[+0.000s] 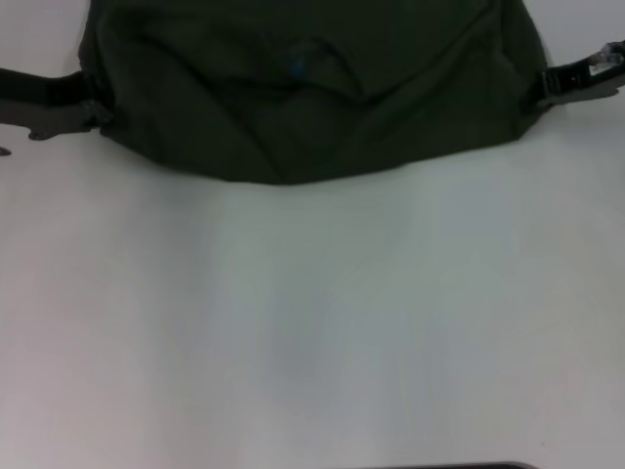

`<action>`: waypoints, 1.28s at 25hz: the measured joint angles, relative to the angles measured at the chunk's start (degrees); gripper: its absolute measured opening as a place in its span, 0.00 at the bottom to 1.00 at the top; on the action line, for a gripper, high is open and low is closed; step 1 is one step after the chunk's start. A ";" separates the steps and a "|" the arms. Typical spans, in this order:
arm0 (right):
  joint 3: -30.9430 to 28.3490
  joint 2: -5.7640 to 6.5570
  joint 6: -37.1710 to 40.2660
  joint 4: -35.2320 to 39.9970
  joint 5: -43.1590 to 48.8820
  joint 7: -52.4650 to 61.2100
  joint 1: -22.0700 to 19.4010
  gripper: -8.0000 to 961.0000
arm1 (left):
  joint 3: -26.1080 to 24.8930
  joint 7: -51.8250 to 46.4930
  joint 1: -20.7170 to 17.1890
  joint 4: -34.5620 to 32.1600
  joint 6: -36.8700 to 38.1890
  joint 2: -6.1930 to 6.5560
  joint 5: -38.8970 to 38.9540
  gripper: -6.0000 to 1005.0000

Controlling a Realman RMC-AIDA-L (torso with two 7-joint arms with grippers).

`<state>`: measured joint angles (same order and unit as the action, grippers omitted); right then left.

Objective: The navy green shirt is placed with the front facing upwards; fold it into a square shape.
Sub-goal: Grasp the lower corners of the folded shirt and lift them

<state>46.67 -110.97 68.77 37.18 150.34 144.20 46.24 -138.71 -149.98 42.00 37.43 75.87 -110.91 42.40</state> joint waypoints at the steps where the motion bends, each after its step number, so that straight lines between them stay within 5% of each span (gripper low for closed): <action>1: -0.02 0.02 2.21 1.45 1.52 0.80 -0.26 0.03 | 0.14 0.07 -0.03 -0.03 1.22 0.46 -0.20 0.02; 8: -0.09 0.02 12.81 6.70 6.30 2.37 -1.36 0.03 | 0.46 0.45 -0.49 1.57 10.68 1.86 -4.99 0.02; 16: -0.01 -0.05 21.48 8.71 9.54 2.05 -1.55 0.03 | 0.46 0.47 -1.86 5.96 19.57 1.08 -12.05 0.02; 32: 4.12 -2.53 32.25 8.96 15.32 0.31 -3.96 0.03 | 2.28 1.44 -4.37 8.88 30.80 -0.78 -19.01 0.02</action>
<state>50.79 -113.50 101.01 46.14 165.65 144.51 42.28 -136.43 -148.53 37.63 46.31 106.66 -111.69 23.40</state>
